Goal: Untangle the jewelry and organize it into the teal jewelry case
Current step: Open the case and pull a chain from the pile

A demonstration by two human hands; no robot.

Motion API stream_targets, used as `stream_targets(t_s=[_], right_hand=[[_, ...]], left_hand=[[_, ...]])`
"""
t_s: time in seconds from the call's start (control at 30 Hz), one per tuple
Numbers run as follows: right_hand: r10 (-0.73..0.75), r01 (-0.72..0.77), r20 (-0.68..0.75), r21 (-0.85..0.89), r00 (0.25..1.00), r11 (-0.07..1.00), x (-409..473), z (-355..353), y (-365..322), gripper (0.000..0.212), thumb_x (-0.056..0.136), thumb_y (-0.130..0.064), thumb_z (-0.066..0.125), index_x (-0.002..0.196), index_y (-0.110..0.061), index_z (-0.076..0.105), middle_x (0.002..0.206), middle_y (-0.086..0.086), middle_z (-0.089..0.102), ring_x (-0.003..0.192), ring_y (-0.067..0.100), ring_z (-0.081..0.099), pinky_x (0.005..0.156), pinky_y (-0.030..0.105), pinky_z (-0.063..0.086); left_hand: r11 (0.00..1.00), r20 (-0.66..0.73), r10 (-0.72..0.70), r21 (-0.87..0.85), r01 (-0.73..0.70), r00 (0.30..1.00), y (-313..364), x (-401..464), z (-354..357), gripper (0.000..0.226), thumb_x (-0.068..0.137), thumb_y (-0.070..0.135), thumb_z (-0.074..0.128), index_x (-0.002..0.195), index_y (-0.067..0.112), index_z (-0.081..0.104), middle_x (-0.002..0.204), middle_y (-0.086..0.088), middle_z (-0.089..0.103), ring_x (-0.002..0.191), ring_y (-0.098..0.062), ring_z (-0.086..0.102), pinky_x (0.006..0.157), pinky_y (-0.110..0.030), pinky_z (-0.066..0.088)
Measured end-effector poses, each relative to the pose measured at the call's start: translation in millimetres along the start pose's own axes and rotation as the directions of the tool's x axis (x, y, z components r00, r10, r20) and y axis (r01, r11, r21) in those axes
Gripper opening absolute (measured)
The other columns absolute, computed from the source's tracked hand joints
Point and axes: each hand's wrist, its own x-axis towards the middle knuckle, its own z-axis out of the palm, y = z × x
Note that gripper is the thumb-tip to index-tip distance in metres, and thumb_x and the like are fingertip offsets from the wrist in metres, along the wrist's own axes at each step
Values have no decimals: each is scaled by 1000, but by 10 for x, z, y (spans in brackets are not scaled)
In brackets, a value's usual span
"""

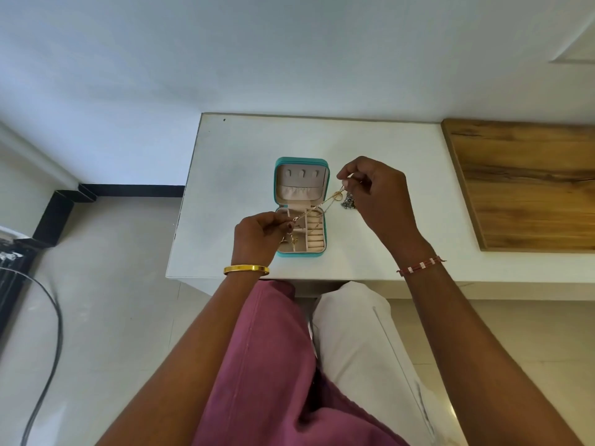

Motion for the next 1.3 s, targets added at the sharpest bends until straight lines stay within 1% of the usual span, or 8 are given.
stream_targets(t_s=[0.13,0.23,0.37,0.53,0.7,0.93,1.17,1.3], right_hand=[[-7,6,-8,-52,1000,999,-23,103,112,14,91,-1,50,93,-4,64,91,11,64,80,22,56,66,24,48],[33,-33,-5,-51,999,998,-21,173,194,18,92,0,45,92,-5,63,89,6,58,79,21,54,65,20,48],[121,-122,31,30,992,992,-9,244,278,24,93,1,41,88,-10,62,94,8,60,83,24,58,74,48,54],[132,-136,78,51,988,989,-22,288,281,25,92,1,41,89,-9,63,72,-17,47,69,10,50,73,50,54],[175,-180,52,97,983,979,-12,279,313,23,89,3,44,90,-10,63,65,-11,49,68,29,53,69,53,53],[257,-295,274,108,927,949,-68,379,307,22,90,-3,51,103,-15,65,83,-1,55,66,13,55,58,15,48],[298,-368,499,45,814,929,-224,610,285,25,83,-1,59,106,-6,65,96,5,63,83,14,56,62,8,42],[302,-367,419,84,856,926,-241,585,345,11,85,-6,61,93,-4,67,85,3,60,82,15,55,63,12,41]], left_hand=[[999,-60,32,29,-30,998,-38,31,-19,14,84,10,62,93,1,68,81,0,62,65,-5,54,58,6,37],[998,-91,53,24,-51,994,-46,62,-23,13,86,11,59,88,0,66,81,-2,63,71,-16,57,59,3,38],[998,-126,57,17,-56,990,-53,94,-16,12,87,9,56,86,0,64,87,-11,69,78,-21,61,66,-7,41],[999,-237,31,-13,-35,971,-57,118,-17,11,88,9,54,85,1,62,87,-16,69,81,-27,63,70,-13,44],[981,-133,-41,-192,15,990,-34,114,-8,16,91,8,49,79,9,59,82,-13,67,82,-30,65,82,-39,54],[842,119,-216,-481,246,969,114,78,49,21,95,14,43,81,14,60,68,-2,67,62,-18,63,72,-36,53],[605,298,-217,-706,368,930,282,61,22,17,93,10,46,88,11,62,63,0,68,55,-13,62,61,-27,58],[635,280,-190,-696,335,941,273,86,-51,15,92,11,48,90,13,63,65,2,69,59,-13,63,58,-25,56]])
